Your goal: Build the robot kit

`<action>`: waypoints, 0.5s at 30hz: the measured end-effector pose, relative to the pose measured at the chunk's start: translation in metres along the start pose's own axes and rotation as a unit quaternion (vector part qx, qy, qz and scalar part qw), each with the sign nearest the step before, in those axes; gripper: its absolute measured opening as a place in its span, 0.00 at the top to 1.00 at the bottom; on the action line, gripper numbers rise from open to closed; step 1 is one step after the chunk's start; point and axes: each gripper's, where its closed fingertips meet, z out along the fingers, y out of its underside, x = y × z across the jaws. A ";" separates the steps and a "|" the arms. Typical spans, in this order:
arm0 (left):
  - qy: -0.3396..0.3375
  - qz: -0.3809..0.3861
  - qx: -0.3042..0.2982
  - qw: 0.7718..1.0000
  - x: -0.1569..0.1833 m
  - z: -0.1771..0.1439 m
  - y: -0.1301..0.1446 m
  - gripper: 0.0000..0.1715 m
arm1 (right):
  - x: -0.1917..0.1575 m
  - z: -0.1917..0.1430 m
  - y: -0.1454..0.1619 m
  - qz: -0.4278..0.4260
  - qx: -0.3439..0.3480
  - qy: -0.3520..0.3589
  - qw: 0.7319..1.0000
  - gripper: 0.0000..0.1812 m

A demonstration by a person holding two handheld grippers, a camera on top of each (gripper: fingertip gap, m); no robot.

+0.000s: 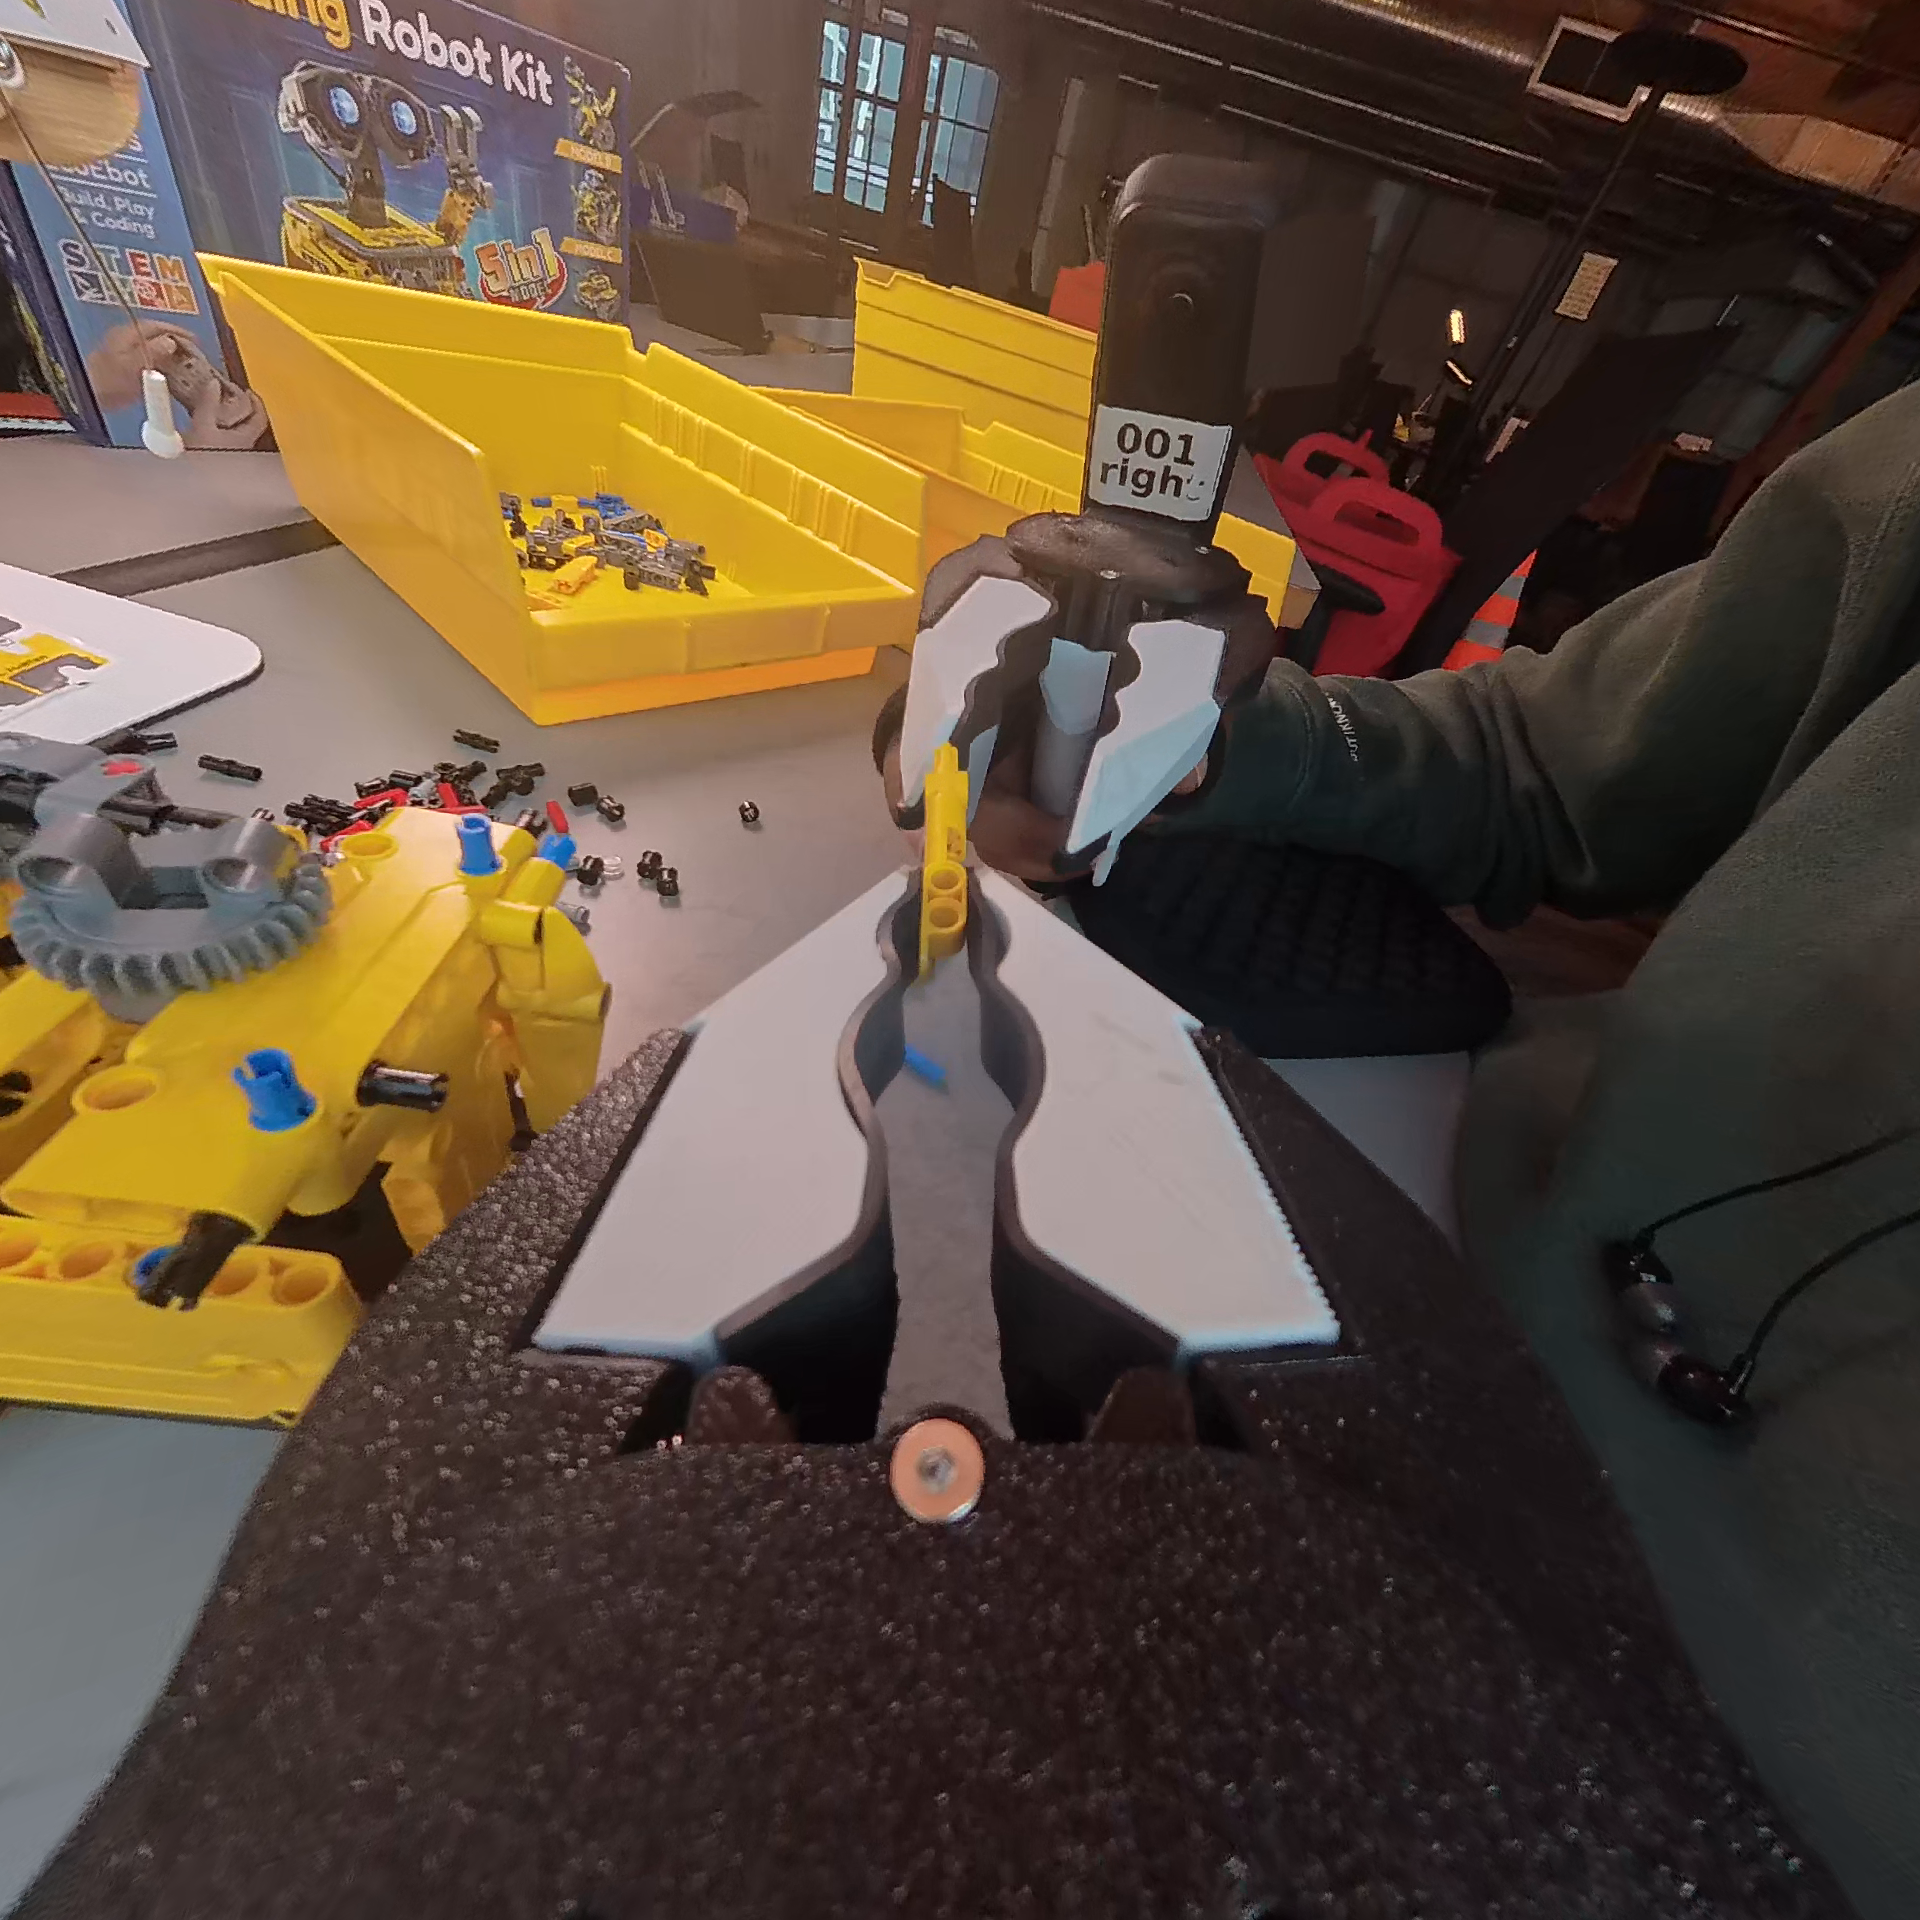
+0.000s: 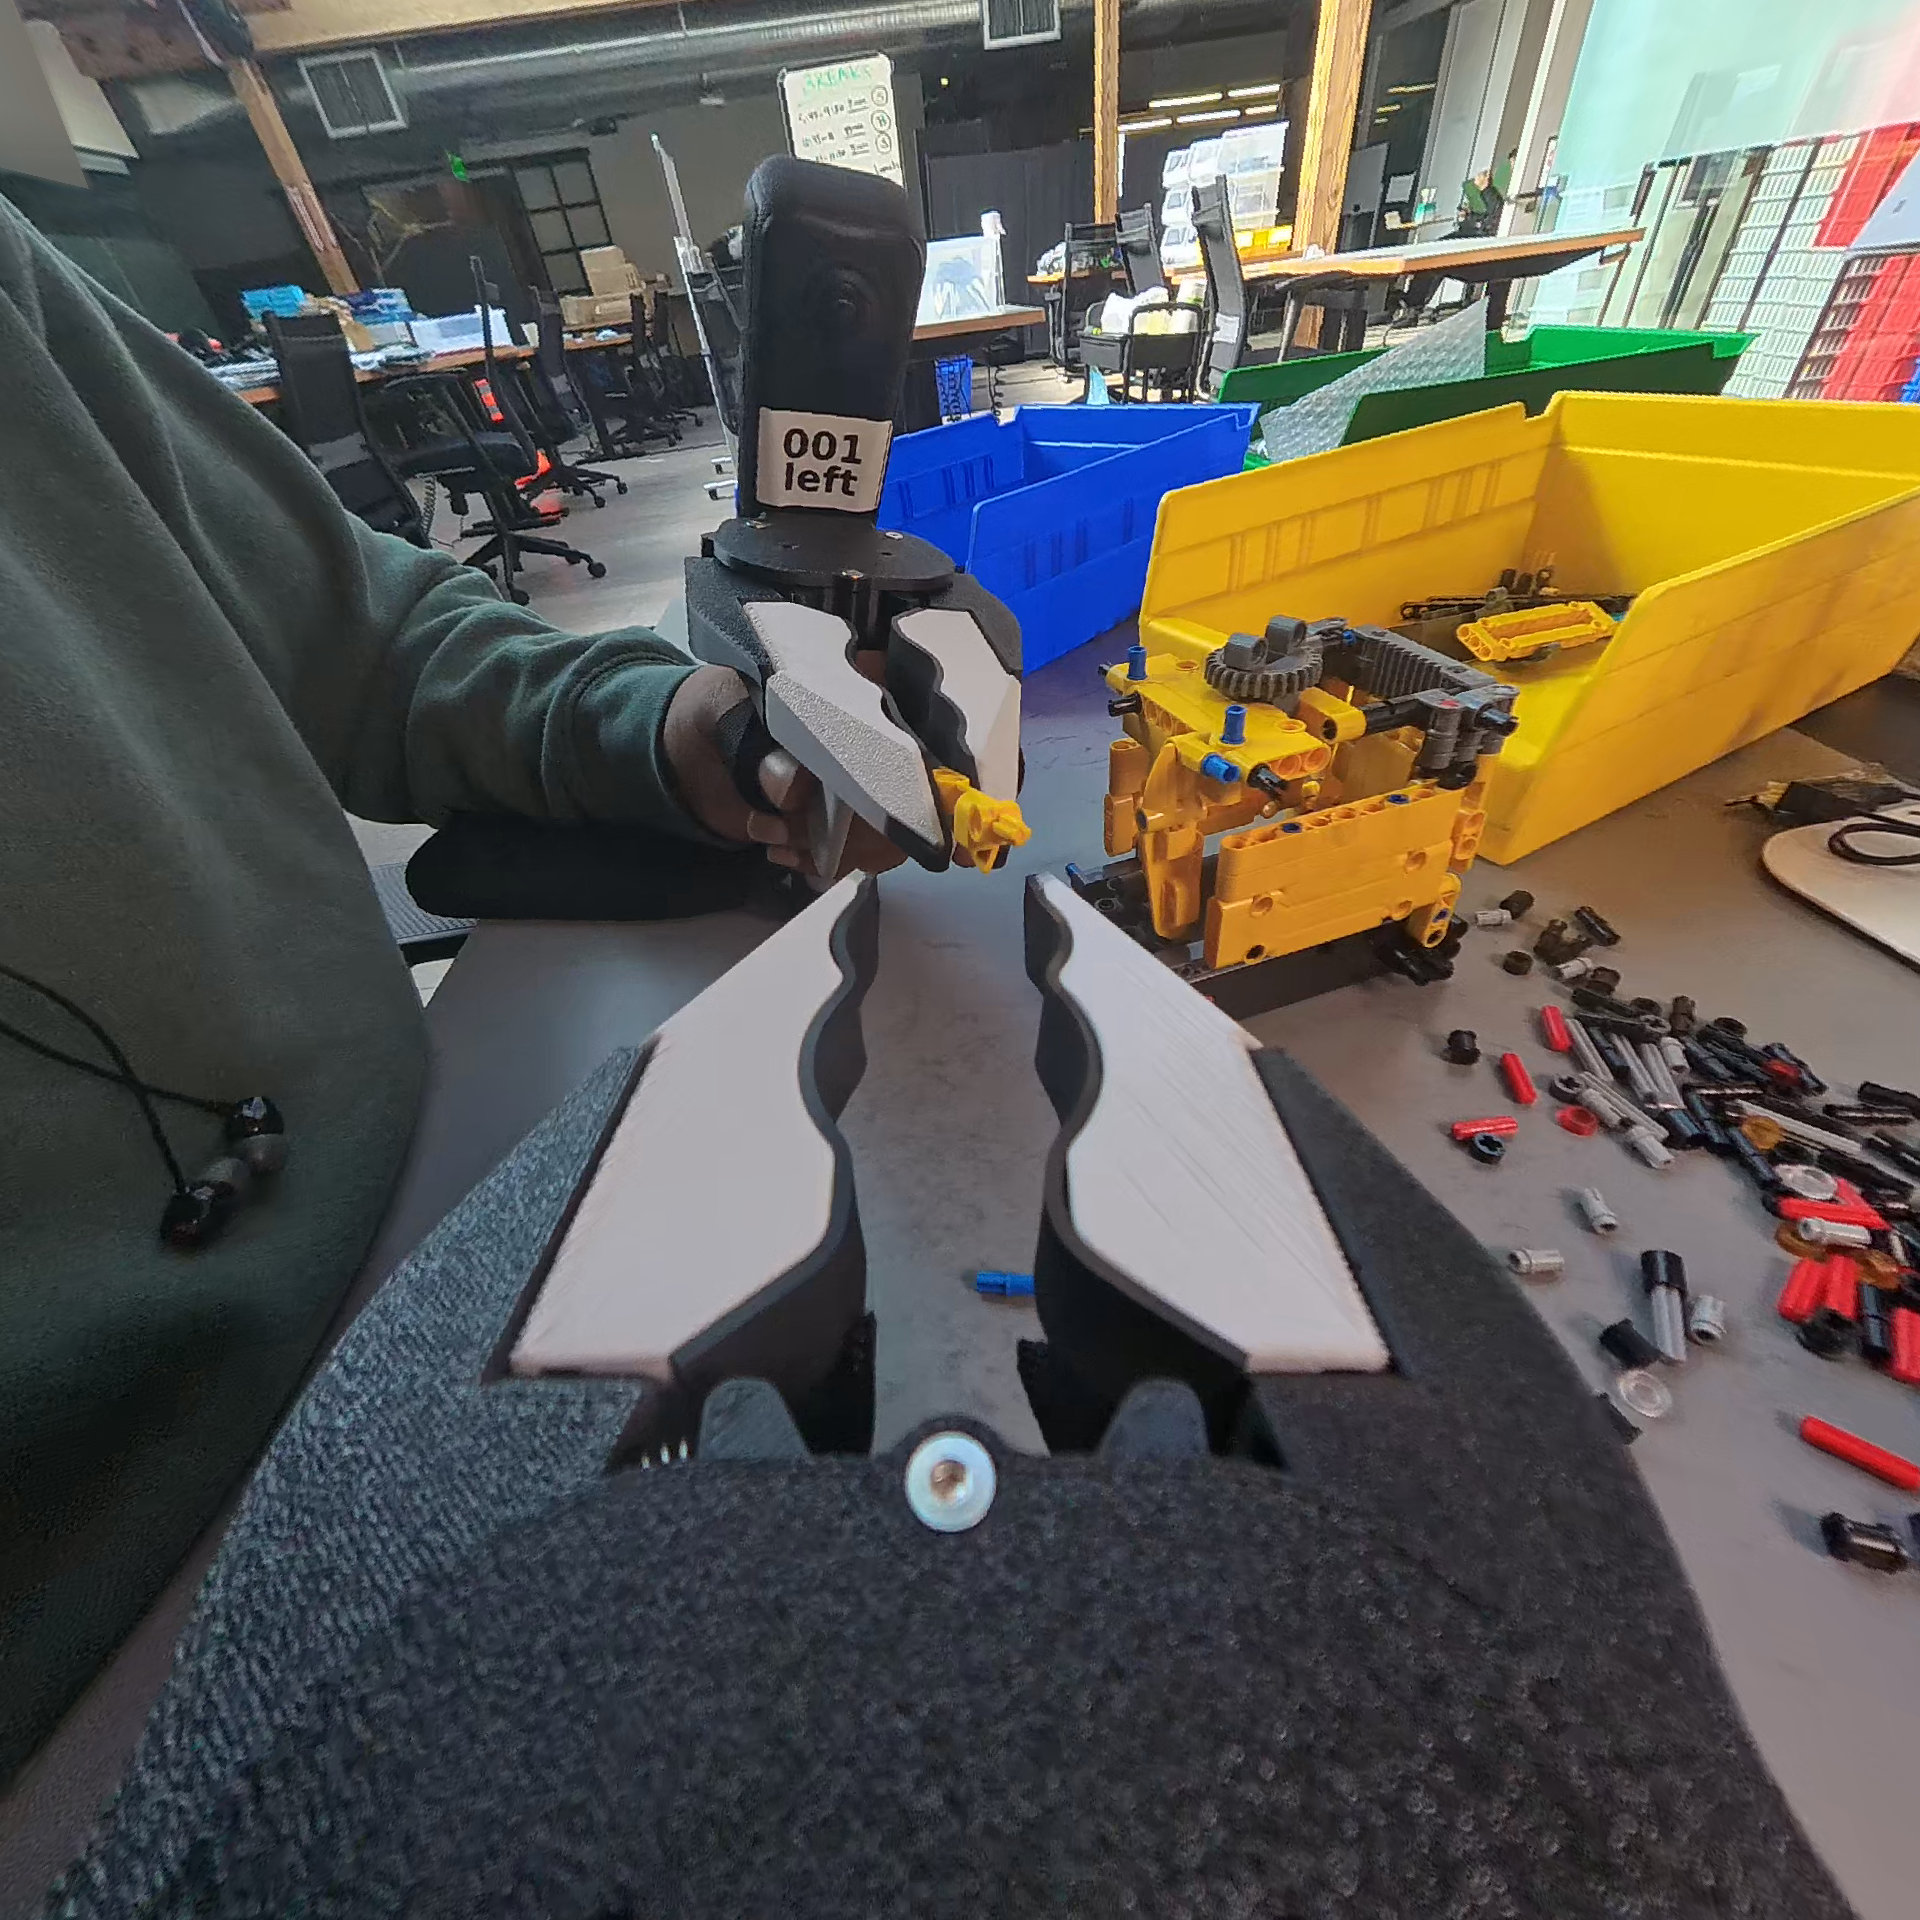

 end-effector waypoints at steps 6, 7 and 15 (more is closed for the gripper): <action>0.030 -0.040 0.028 0.998 0.004 0.000 -0.009 0.96 | 0.000 -0.001 -0.004 -0.002 0.012 -0.001 1.000 0.86; 0.040 -0.054 0.039 0.997 0.006 0.000 -0.013 0.96 | 0.000 -0.002 -0.006 -0.001 0.016 -0.002 1.000 0.86; 0.173 -0.195 0.144 0.955 0.029 0.006 -0.054 0.96 | -0.008 -0.016 -0.034 0.012 0.093 -0.035 0.995 0.86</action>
